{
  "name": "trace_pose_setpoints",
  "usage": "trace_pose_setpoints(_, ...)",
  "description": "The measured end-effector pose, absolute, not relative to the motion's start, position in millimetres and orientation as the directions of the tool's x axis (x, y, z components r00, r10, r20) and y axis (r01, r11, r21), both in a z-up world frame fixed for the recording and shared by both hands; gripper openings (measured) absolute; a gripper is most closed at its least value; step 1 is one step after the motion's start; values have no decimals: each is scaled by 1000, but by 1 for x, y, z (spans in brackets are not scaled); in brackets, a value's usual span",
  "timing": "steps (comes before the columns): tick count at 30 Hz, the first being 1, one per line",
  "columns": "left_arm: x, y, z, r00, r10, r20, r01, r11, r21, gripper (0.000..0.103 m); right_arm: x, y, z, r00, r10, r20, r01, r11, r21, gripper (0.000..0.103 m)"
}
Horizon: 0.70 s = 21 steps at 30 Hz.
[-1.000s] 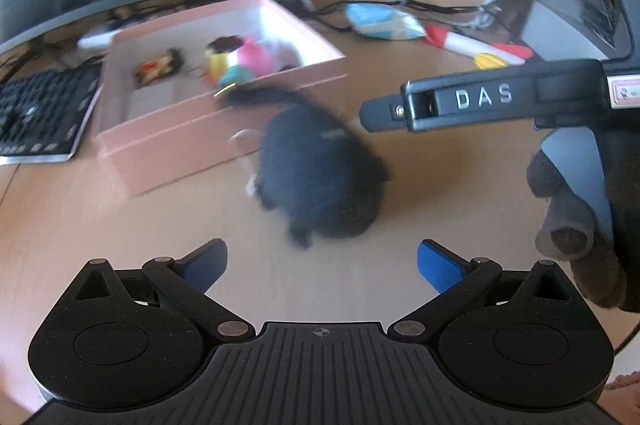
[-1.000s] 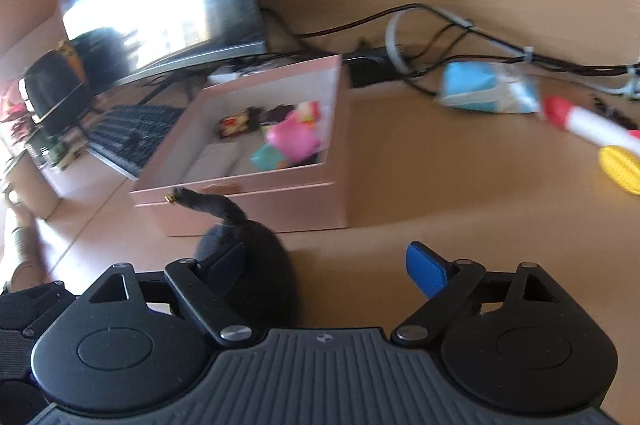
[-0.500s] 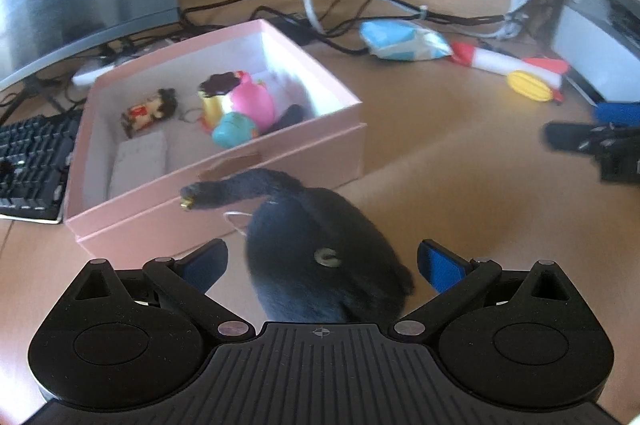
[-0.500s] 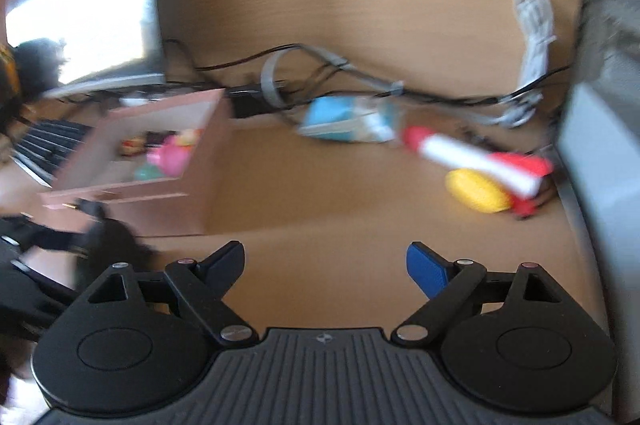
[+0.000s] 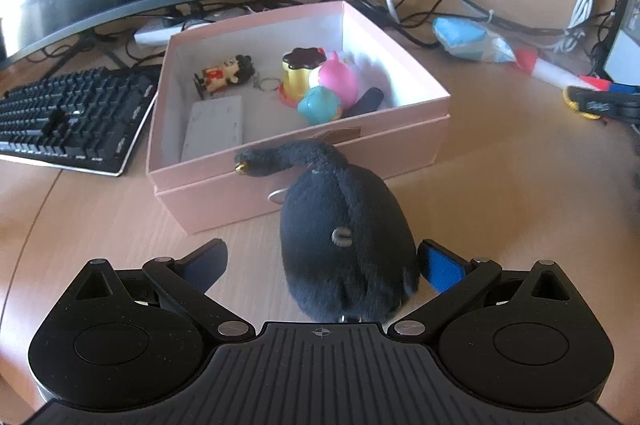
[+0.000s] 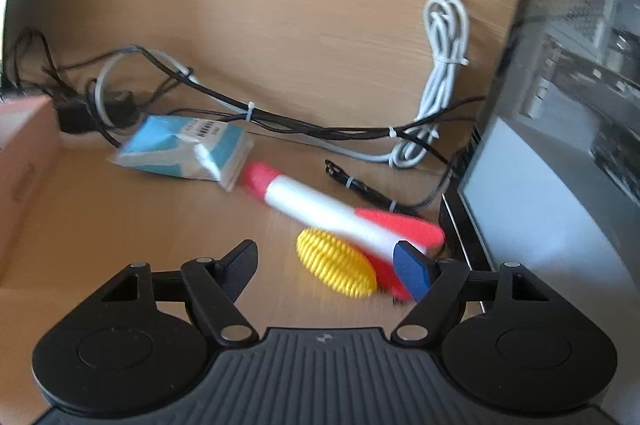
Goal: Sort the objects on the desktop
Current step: 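Grasp the yellow ridged ball with the right gripper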
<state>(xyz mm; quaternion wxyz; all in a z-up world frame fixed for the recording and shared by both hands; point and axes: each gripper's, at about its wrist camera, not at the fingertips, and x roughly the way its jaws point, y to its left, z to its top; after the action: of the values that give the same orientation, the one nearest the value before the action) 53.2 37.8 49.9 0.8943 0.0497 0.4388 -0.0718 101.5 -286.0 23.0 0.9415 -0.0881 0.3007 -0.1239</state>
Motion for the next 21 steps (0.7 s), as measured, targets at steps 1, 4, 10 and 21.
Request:
trace_pose_setpoints(1,50,39,52,605,-88,-792,168,986,19,103,109,-286,19,785,-295,-544,168,948,-270,75)
trace_pose_setpoints(4,40,44,56,603,-92,-792,151,989,1,103,121,-285,11,775,-294,-560,134,941,-310,69)
trace_pose_setpoints(10,27,55,56,590,-93,-802,133,991,-17,103,126,-285,6,756,-279,-593,104,944,-312,42)
trace_pose_setpoints(21,16,51,54,589,-143,-795,172,984,-49,103,79,-279,32,757,-180,-628,61,976,-207,40)
